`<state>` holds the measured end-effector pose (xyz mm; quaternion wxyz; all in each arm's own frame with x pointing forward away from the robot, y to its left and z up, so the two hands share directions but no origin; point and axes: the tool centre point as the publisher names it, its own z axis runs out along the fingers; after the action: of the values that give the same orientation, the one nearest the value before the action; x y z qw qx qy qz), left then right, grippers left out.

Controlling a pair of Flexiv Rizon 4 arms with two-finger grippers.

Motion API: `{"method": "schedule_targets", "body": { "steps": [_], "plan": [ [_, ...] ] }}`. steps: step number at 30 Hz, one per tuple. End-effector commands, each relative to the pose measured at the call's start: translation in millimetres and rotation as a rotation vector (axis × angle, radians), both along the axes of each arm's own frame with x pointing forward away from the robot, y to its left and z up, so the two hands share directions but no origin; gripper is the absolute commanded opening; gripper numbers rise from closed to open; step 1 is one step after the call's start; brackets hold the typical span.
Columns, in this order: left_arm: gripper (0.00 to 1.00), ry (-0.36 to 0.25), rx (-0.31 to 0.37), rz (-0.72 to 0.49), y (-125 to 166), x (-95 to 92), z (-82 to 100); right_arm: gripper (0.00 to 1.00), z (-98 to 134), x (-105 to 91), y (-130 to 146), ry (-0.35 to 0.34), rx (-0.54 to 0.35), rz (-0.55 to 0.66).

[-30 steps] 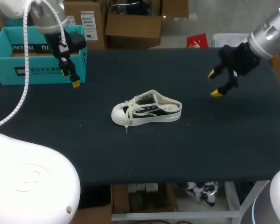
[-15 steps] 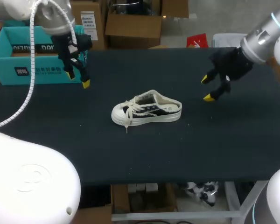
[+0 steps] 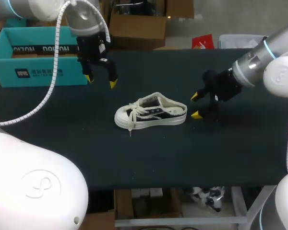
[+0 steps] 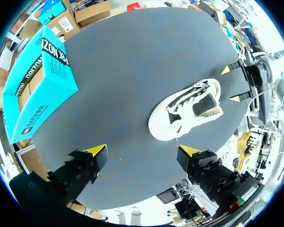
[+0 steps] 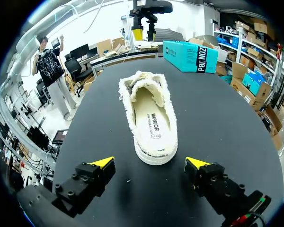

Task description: Open the shoe tongue, take the insole out of the shoe, put the insole back into the shoe, and pack the shoe into the shoebox

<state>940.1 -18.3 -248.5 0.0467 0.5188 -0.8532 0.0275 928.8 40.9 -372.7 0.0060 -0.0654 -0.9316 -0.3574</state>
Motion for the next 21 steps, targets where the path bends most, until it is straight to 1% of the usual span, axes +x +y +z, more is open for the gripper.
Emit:
{"method": "schedule_targets", "body": {
  "steps": [1,2,3,4,8,9,11,12,16,21],
  "plan": [
    [1.00,-0.019,-0.018,-0.033,-19.2,-7.2,-5.9,1.00,-13.5,-1.3,6.4,-0.009,0.026,-0.008],
    [1.00,-0.021,-0.015,-0.043,-25.6,-8.4,-7.3,1.00,-14.9,-1.2,7.9,-0.011,0.032,-0.013],
    [1.00,-0.016,-0.032,-0.055,-32.5,-10.8,-6.9,1.00,-15.9,-1.0,9.7,-0.013,0.036,-0.013],
    [1.00,-0.015,-0.034,-0.067,-37.5,-12.3,-6.6,1.00,-16.8,-1.1,11.6,-0.016,0.049,-0.013],
    [1.00,-0.005,-0.067,-0.088,-50.4,-14.1,-3.6,1.00,-21.5,1.1,15.0,-0.011,0.050,-0.040],
    [1.00,-0.003,-0.066,-0.094,-53.1,-15.2,-3.6,1.00,-22.9,2.2,15.3,-0.010,0.066,-0.040],
    [1.00,-0.002,-0.068,-0.099,-57.6,-16.2,-4.2,1.00,-24.8,4.0,16.1,-0.010,0.070,-0.047],
    [1.00,0.001,-0.069,-0.101,-59.3,-16.2,-4.6,1.00,-25.6,4.6,17.1,-0.010,0.090,-0.048],
    [1.00,0.017,-0.079,-0.117,-64.4,-17.0,-6.4,1.00,-30.0,9.7,24.4,-0.004,0.095,-0.051],
    [1.00,0.022,-0.078,-0.116,-68.0,-18.0,-8.9,1.00,-33.6,13.1,31.5,-0.010,0.125,-0.022]
  ]
}}
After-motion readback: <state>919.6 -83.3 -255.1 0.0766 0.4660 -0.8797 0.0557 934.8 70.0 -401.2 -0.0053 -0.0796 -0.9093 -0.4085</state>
